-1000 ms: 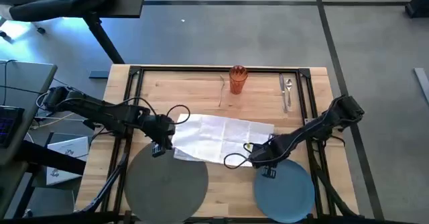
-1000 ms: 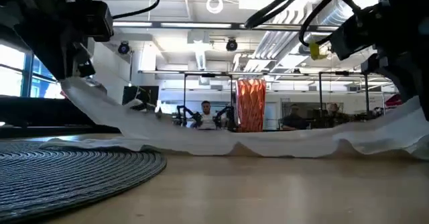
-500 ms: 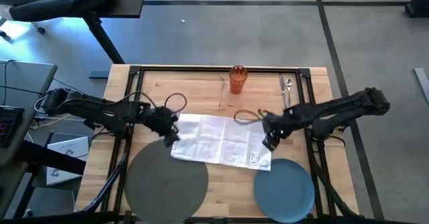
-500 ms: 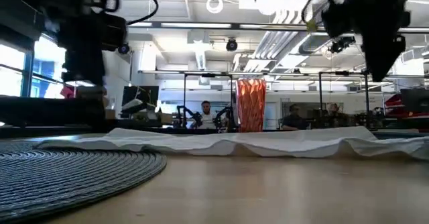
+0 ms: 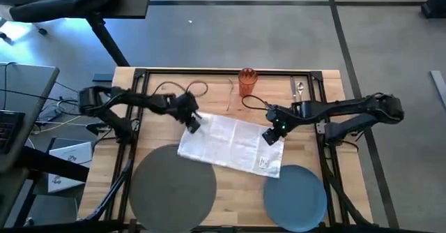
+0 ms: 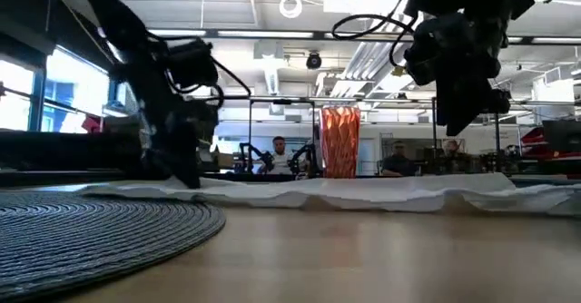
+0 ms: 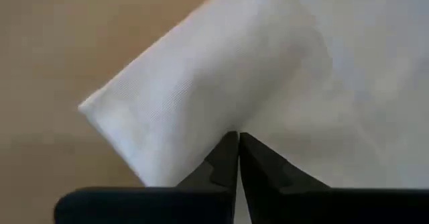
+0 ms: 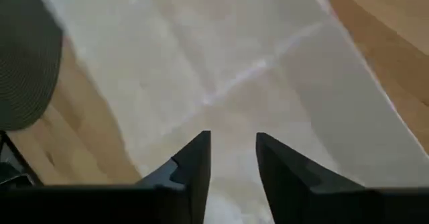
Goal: Set table place
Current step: Fold the white napkin
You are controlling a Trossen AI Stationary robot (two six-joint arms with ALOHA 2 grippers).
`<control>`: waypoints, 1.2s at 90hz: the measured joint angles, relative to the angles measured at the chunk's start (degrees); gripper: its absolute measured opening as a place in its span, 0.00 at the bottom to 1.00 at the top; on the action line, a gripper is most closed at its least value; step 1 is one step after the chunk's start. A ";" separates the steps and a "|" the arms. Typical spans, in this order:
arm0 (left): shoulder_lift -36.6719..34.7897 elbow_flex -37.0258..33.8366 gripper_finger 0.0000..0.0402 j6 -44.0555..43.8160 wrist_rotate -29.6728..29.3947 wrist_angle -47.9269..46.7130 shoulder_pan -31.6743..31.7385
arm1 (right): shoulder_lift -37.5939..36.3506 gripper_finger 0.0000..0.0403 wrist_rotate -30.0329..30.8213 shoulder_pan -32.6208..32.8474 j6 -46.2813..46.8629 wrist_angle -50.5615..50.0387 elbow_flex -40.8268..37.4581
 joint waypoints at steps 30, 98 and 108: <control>-7.99 15.72 0.00 11.54 -1.24 -9.68 6.72 | 0.54 0.28 2.95 0.38 10.57 -3.00 -1.66; -17.10 16.24 0.00 7.37 5.95 -15.08 -10.00 | 2.83 0.17 6.85 -10.52 -9.32 16.26 -16.50; -17.10 16.24 0.00 7.50 5.88 -11.86 -11.18 | 3.22 0.03 0.41 -10.91 -15.25 14.84 -14.77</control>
